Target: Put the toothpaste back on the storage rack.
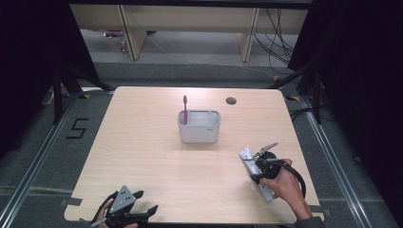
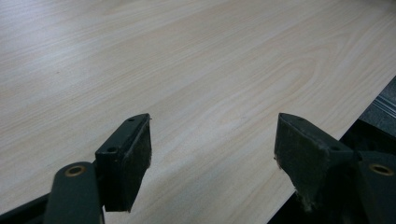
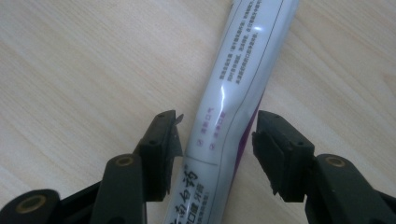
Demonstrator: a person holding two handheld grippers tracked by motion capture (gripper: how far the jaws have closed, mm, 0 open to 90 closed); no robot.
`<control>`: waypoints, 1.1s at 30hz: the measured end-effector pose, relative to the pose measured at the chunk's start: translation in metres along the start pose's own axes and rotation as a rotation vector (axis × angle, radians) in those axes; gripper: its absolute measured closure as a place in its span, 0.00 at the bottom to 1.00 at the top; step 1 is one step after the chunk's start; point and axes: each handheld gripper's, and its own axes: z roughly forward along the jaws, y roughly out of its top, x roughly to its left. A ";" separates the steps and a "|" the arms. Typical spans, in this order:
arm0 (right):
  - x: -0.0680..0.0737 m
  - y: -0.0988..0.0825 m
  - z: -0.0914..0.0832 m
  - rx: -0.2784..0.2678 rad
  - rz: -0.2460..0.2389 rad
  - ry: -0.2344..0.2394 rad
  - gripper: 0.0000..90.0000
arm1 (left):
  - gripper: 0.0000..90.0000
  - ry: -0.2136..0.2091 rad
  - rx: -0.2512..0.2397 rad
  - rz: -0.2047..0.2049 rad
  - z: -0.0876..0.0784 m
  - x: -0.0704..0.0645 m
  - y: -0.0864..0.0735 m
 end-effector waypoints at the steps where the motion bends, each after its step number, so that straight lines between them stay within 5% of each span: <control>1: -0.001 0.001 0.001 0.005 -0.008 -0.001 0.55 | 0.30 0.000 0.012 0.013 -0.001 0.001 0.000; 14: -0.006 0.013 0.011 0.080 -0.018 -0.009 0.59 | 0.30 -0.001 0.001 0.004 -0.001 0.000 0.000; 17: -0.008 0.014 0.013 0.091 -0.013 -0.004 0.61 | 0.30 0.009 0.023 0.031 -0.002 0.002 0.001; 28: -0.011 0.022 0.016 0.152 -0.023 -0.015 0.65 | 0.30 -0.001 0.003 0.008 -0.001 -0.001 0.000; 33: -0.014 0.029 0.009 0.160 -0.030 -0.044 0.81 | 0.30 0.007 0.019 0.024 -0.002 0.001 0.001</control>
